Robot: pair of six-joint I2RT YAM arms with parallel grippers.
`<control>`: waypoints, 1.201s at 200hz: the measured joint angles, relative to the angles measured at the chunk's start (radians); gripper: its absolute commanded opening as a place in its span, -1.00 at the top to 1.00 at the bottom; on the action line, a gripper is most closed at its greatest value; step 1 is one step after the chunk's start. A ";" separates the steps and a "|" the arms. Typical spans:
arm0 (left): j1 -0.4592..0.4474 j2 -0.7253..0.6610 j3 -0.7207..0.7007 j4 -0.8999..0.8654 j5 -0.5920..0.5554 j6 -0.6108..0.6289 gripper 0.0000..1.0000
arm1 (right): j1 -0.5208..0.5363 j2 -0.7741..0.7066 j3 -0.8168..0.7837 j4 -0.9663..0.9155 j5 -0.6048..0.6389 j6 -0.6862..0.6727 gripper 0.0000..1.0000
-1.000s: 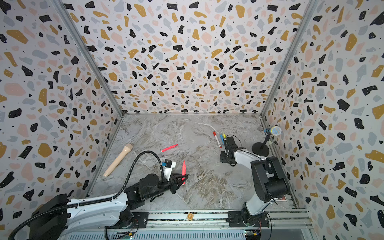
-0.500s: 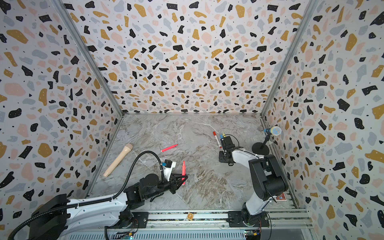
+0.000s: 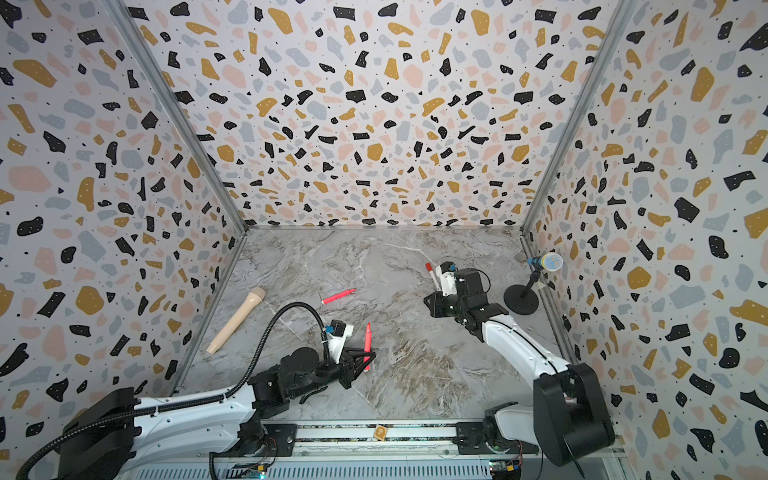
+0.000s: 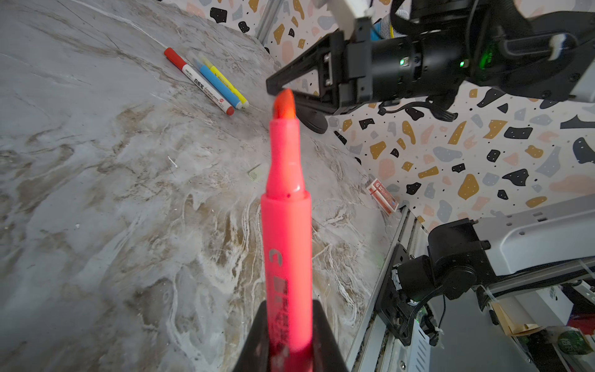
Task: Insert pens into pen caps
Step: Pick up the pen cap from the middle-right of the table, then put on the pen cap to the pen.
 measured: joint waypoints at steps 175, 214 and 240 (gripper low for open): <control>-0.180 0.168 0.151 0.100 -0.068 0.040 1.00 | 0.235 -0.266 -0.294 0.803 -0.225 0.407 0.92; -0.180 0.154 0.151 0.106 -0.083 0.037 1.00 | 0.249 -0.271 -0.306 0.835 -0.217 0.422 0.92; -0.180 0.148 0.151 0.108 -0.091 0.037 1.00 | 0.259 -0.272 -0.319 0.852 -0.216 0.427 0.91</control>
